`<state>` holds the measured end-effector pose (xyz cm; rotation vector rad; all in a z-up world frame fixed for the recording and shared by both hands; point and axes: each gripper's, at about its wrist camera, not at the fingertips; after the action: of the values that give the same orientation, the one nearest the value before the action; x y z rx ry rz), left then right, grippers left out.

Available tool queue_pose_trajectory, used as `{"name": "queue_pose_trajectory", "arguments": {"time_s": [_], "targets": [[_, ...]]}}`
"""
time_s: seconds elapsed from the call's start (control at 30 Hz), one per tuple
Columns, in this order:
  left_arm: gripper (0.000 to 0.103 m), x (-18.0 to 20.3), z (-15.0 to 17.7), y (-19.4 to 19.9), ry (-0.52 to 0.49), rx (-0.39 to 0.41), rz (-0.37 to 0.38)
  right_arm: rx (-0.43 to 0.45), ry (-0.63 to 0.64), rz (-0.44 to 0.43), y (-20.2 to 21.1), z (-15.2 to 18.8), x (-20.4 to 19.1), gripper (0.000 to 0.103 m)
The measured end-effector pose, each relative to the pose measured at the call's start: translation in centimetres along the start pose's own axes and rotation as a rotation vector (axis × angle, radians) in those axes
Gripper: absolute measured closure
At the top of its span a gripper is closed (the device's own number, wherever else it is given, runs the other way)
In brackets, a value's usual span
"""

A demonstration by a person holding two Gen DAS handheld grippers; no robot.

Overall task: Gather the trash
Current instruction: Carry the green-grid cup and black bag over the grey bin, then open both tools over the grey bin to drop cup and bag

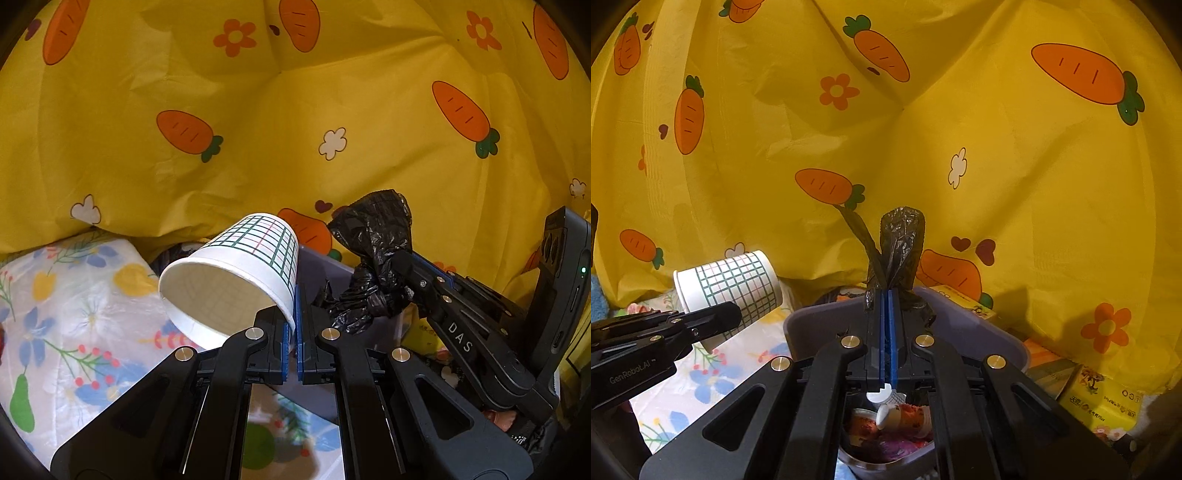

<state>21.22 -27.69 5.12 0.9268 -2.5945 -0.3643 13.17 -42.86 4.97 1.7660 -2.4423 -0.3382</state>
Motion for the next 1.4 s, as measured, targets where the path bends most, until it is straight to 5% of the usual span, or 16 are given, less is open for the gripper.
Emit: {"name": "queue_pose_trajectory", "arguments": {"time_s": [0.37, 1.3, 1.37, 1.4], "targets": [[0.101, 0.3, -0.3, -3.5, 0.027, -0.035, 0.074, -0.031, 0.001, 0.047, -1.3, 0.8, 1.0, 0.1], [0.101, 1.1, 0.8, -7.1, 0.056, -0.098, 0.107, -0.075, -0.021, 0.062, -2.6, 1.7, 2.1, 0.099], [0.089, 1.1, 0.8, -7.1, 0.047, -0.095, 0.067, -0.086, -0.023, 0.06, -2.9, 1.8, 2.2, 0.089], [0.069, 0.9, 0.9, -6.9, 0.045, -0.09, 0.041, -0.089, -0.024, 0.065, -2.9, 1.8, 2.3, 0.068]]}}
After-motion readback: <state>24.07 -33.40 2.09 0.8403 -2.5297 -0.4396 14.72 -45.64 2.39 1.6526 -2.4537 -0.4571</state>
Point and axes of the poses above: each gripper's, at about its wrist camera, not at the fingertips, and y roughly against the way its jaws point, x to its right, z to its underside, and after that the axes turned 7 degrees about x, right-handed
